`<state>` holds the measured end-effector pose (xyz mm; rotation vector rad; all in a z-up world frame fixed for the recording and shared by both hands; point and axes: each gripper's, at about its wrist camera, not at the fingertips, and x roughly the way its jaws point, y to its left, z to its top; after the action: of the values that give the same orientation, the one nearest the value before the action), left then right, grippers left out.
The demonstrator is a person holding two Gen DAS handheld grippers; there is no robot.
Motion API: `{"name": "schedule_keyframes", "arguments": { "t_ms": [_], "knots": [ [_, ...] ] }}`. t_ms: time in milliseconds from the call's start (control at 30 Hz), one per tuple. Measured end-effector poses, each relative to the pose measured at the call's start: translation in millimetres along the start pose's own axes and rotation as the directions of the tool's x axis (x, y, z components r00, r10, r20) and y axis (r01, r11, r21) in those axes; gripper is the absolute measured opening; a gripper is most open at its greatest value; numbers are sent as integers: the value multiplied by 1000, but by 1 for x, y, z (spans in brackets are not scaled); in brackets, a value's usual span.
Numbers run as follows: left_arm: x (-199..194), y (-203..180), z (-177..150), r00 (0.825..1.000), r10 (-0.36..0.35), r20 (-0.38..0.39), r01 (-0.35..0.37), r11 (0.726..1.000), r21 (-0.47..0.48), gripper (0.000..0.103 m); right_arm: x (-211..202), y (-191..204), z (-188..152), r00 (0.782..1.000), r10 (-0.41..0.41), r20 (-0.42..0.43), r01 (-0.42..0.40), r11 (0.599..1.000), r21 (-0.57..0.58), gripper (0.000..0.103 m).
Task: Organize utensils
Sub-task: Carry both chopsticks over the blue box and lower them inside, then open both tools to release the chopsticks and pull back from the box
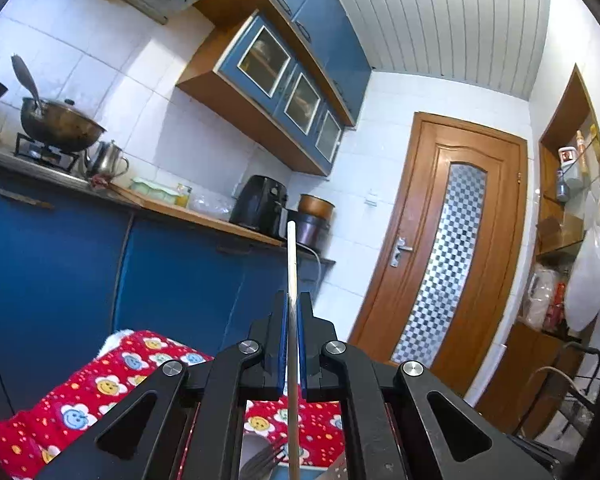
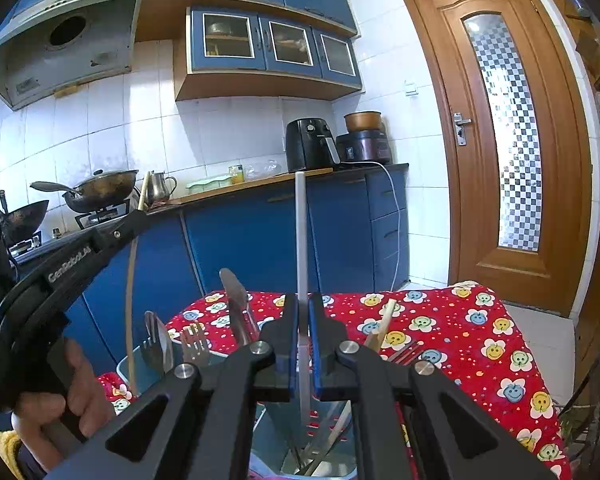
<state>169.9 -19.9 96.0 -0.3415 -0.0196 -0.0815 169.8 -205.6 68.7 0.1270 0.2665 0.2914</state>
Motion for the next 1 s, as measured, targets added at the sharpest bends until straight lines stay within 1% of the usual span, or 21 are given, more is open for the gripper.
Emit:
{"name": "schedule_keyframes", "arguments": {
  "t_ms": [167,400,533,633,733,800,833,867,900,967,1000],
  "knots": [
    [-1,-8,0,995,82,58,-83,996,14,4,-2,0,-1,1000,3,3,-3,1000,-4,7],
    [-2,-16,-9,991,113,70,-116,992,49,4,-2,0,-2,1000,13,-12,-13,1000,-5,7],
    [-6,-19,-22,993,115,27,-117,987,106,4,-3,1,-3,999,24,-22,-24,1000,-3,7],
    [-12,-18,-25,993,116,0,-115,986,121,4,-3,1,-2,999,35,-29,-35,999,-4,7],
    [-13,-17,-27,993,111,-38,-105,983,149,4,-2,1,-2,998,51,-48,-51,999,3,8],
    [-15,-18,-29,992,101,-78,-86,981,171,4,-1,0,-3,997,58,-58,-58,998,10,8],
    [-17,-18,-30,991,90,-102,-72,982,173,5,-1,1,-3,996,61,-60,-60,998,13,10],
    [-17,-18,-30,989,89,-116,-68,983,172,6,-1,1,-3,996,66,-62,-65,998,18,15],
    [-20,-18,-30,988,88,-124,-67,983,170,6,-1,1,-2,995,74,-61,-73,997,24,17],
    [-24,-18,-29,987,72,-145,-47,984,170,14,-4,2,-1,995,83,-55,-81,996,32,22],
    [-26,-18,-28,986,65,-155,-38,985,171,15,-6,4,0,995,85,-54,-84,996,32,22]
  ]
}}
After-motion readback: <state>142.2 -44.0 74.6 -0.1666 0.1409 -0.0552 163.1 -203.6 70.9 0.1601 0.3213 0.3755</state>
